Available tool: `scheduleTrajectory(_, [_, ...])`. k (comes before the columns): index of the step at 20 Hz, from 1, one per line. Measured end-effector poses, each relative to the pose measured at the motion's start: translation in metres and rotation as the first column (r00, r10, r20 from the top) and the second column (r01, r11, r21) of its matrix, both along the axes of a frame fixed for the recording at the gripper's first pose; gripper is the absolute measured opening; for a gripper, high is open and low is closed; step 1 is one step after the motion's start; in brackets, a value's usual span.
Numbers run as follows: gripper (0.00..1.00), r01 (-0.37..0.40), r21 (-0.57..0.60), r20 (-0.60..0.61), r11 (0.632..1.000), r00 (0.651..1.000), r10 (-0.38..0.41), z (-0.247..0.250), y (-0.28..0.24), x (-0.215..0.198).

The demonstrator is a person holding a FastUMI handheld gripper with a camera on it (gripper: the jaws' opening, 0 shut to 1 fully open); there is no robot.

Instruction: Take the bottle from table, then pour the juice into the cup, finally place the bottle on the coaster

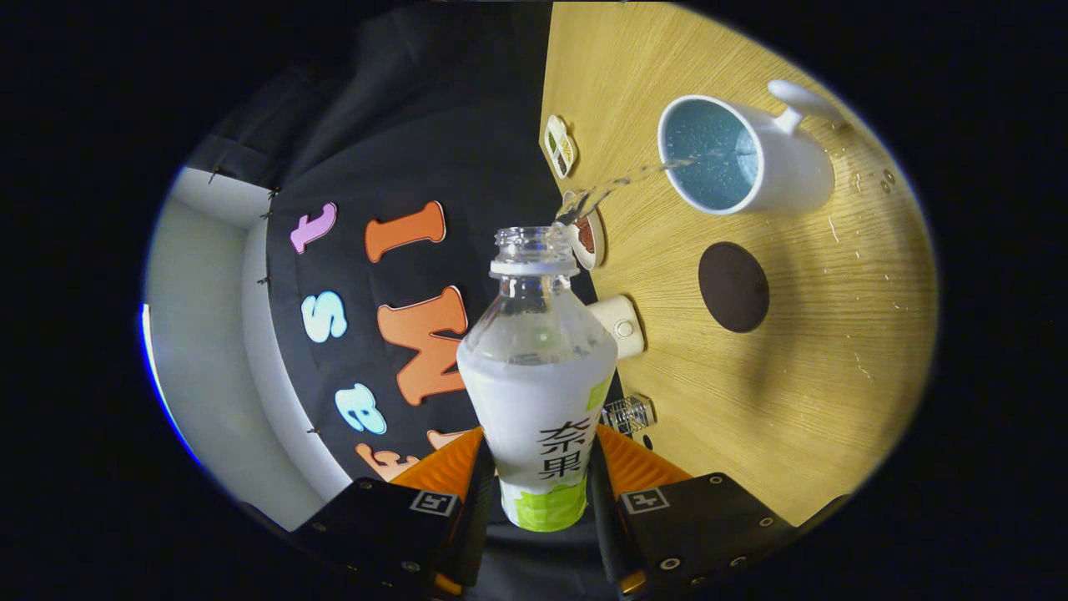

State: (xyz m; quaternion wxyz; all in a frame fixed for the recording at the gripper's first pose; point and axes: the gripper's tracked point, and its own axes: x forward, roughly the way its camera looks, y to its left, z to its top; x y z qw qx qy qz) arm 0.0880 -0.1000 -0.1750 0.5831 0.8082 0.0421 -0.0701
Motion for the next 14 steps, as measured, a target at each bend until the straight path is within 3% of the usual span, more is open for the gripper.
scheduleTrajectory(14, [0.56, 0.010, 0.075, 0.010, 0.997, 1.000, -0.011, 0.014, -0.004, 0.000])
